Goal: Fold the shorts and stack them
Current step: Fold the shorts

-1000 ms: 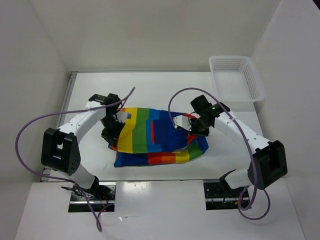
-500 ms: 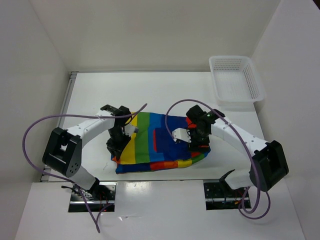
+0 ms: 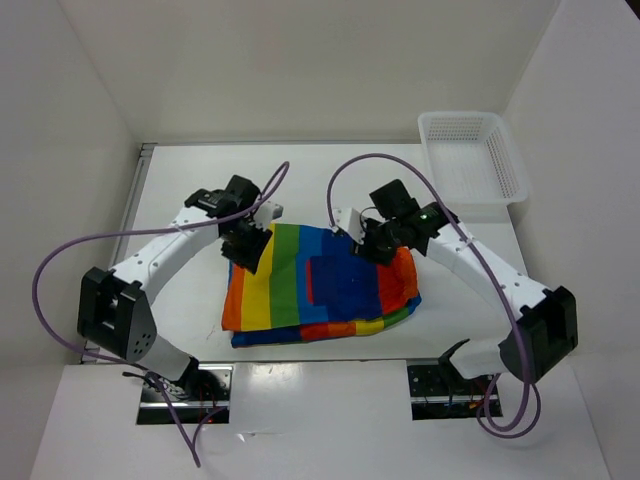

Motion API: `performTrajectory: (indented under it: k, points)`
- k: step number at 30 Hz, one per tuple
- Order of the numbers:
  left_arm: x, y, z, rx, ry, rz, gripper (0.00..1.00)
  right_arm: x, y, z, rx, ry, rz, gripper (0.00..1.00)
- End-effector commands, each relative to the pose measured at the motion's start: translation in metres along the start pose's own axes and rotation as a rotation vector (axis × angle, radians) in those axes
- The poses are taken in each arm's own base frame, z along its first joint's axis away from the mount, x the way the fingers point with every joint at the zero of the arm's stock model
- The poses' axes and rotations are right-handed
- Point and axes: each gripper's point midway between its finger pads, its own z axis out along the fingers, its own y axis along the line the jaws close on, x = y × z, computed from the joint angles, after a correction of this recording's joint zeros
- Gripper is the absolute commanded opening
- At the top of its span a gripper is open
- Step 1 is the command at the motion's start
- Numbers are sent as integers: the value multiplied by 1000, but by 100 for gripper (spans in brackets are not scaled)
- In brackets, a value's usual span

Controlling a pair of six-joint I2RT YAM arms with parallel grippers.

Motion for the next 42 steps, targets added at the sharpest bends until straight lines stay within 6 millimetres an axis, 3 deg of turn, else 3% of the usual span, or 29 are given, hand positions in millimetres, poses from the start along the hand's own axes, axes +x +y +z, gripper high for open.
performTrajectory:
  k: [1,2,6,9,11,13,15,16,17,18,19,20,22,23,24,26,27,29,31,33,34,35,36,37,38,39,40,41,42]
  points:
    - [-36,-3,30,2,-54,41,46,-18,-23,34,86,-73,144,43]
    - [-42,0,36,-11,-65,42,46,-14,-26,44,110,-73,163,35]
    - [-63,7,72,-20,-93,45,46,6,-28,68,131,-17,258,24]
    - [-58,6,97,4,-37,39,46,19,-26,89,125,33,321,19]
    - [-58,13,115,-22,-14,36,46,35,-29,108,131,87,368,18]
    - [-55,31,126,-32,2,-10,46,38,-38,119,147,99,396,17]
    - [-68,43,130,-40,-18,-35,46,43,-58,123,183,89,481,17]
    - [-74,51,132,-54,-29,-49,46,35,-75,123,212,59,501,17]
    - [-78,63,133,-70,-35,-72,46,42,-80,133,211,86,524,17]
    - [-93,70,136,-75,-52,-80,46,33,-102,132,255,61,526,17]
    - [-101,77,136,-79,-67,-91,46,32,-109,136,265,65,526,17]
    - [-105,90,143,-96,-61,-112,46,37,-115,152,266,88,529,17]
    - [-124,103,142,-107,-97,-127,46,17,-146,156,317,52,520,17]
    - [-142,115,138,-117,-127,-143,46,23,-152,170,312,67,543,15]
    - [-149,121,136,-121,-137,-151,46,4,-176,165,356,22,543,15]
    - [-162,133,137,-136,-150,-163,46,-6,-200,167,396,-14,552,14]
    - [-177,143,126,-147,-190,-171,46,-22,-219,166,423,-54,545,14]
    - [-188,151,123,-181,-209,-172,49,-32,-233,163,444,-70,541,14]
    - [-205,161,106,-207,-266,-178,50,-52,-250,151,478,-132,565,20]
    - [-211,163,86,-207,-302,-183,52,-64,-254,132,498,-171,579,33]
    - [-212,165,74,-204,-319,-189,54,-79,-257,108,513,-225,591,38]
    - [-221,160,44,-205,-382,-179,56,-83,-253,100,506,-243,599,42]
    - [-213,155,40,-191,-377,-178,59,-78,-241,98,479,-233,614,46]
    - [-212,147,12,-190,-426,-169,61,-91,-237,71,488,-285,629,48]
    - [-206,144,4,-190,-429,-168,63,-78,-224,71,453,-265,656,51]
    - [-185,139,13,-182,-383,-175,66,-70,-219,62,443,-265,688,54]
    - [-171,139,11,-182,-365,-186,68,-75,-214,36,447,-306,709,57]
    - [-160,133,-1,-183,-373,-185,68,-57,-202,36,402,-300,788,60]
    - [-145,129,2,-177,-342,-190,68,-48,-196,31,381,-303,832,65]
